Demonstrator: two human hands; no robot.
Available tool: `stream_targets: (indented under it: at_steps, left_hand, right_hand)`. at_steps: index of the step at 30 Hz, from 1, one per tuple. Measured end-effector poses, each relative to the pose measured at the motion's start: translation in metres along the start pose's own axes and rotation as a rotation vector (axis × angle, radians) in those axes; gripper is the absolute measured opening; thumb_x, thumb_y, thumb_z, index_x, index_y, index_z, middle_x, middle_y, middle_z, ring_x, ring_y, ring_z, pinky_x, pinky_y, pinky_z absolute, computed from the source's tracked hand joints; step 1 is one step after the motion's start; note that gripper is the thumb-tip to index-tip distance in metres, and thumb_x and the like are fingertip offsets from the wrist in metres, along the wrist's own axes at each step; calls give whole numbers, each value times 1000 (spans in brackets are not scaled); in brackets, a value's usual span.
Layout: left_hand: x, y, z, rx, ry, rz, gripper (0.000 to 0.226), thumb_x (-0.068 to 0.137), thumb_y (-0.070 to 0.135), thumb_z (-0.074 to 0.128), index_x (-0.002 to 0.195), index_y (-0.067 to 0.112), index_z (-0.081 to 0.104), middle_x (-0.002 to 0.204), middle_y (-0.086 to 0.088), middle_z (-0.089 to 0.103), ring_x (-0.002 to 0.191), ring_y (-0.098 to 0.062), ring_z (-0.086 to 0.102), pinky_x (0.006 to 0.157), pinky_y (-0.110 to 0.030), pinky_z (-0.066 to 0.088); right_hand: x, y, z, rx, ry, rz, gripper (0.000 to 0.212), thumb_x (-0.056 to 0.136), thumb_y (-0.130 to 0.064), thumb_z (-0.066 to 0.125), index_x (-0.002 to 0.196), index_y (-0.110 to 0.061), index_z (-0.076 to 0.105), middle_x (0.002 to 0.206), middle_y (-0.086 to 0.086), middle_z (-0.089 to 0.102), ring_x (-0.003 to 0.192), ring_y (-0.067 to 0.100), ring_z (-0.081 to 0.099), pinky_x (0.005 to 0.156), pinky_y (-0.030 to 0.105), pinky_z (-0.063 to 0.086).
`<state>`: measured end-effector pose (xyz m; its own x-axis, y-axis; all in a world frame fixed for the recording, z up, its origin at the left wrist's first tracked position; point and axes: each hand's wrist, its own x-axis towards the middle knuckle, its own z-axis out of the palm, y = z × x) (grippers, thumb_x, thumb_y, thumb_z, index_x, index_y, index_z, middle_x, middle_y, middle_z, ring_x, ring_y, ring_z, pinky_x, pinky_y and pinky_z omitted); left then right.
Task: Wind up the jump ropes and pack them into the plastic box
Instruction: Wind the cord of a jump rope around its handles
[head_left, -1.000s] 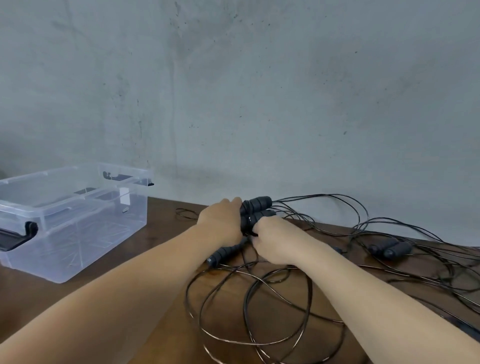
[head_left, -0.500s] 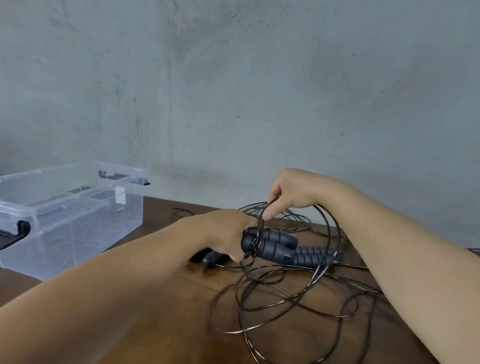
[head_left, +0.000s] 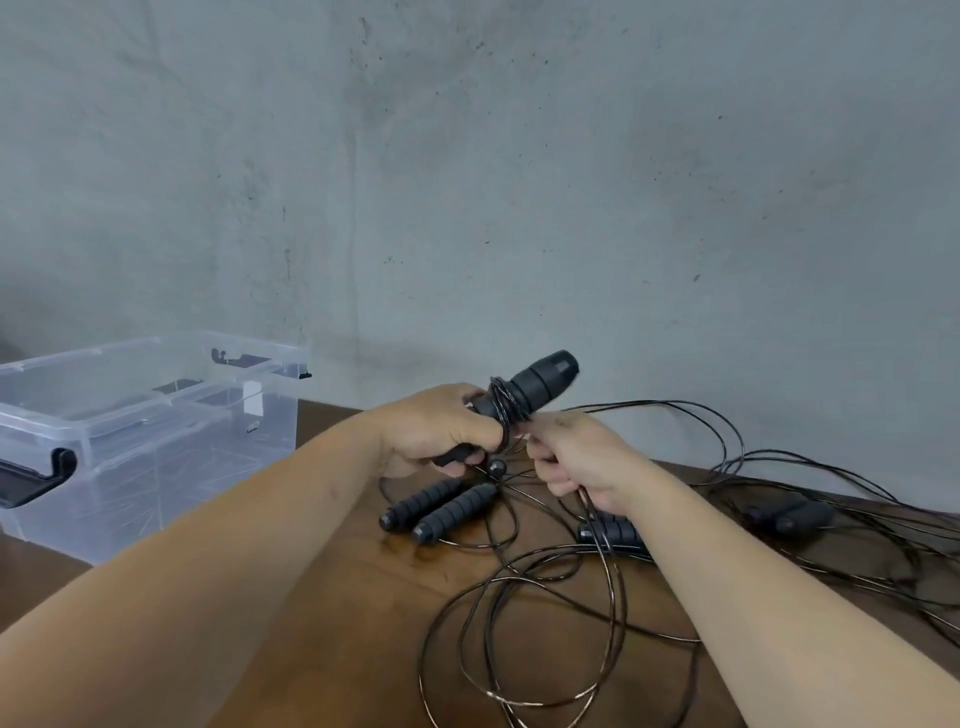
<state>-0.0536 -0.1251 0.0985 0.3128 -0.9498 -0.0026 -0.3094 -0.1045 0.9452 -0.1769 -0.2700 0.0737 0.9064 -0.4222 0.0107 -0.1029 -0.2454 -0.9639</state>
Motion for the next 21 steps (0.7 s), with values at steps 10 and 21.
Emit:
stream_targets:
  at_steps: [10,21]
  left_hand:
    - [10,6,-3,1072,393,67,47,75,32,64,119,37,46,94,7,62,86,-22,61,73,-34,53]
    - [-10,-1,42,1356,104,8,64,78,20,59,137,37,40,111,4,59,94,-22,56,66,-30,39]
  right_hand:
    - [-27,-22,10,-624,16,26,28,100,-24,47,79,-20,64,62,-6,45,51,10,37,48,23,26]
    - [-52,-56,-11,-1269,-27,-186,23,72,-46,82,80,-25,75,84,-6,70,80,12,63,66,26,49]
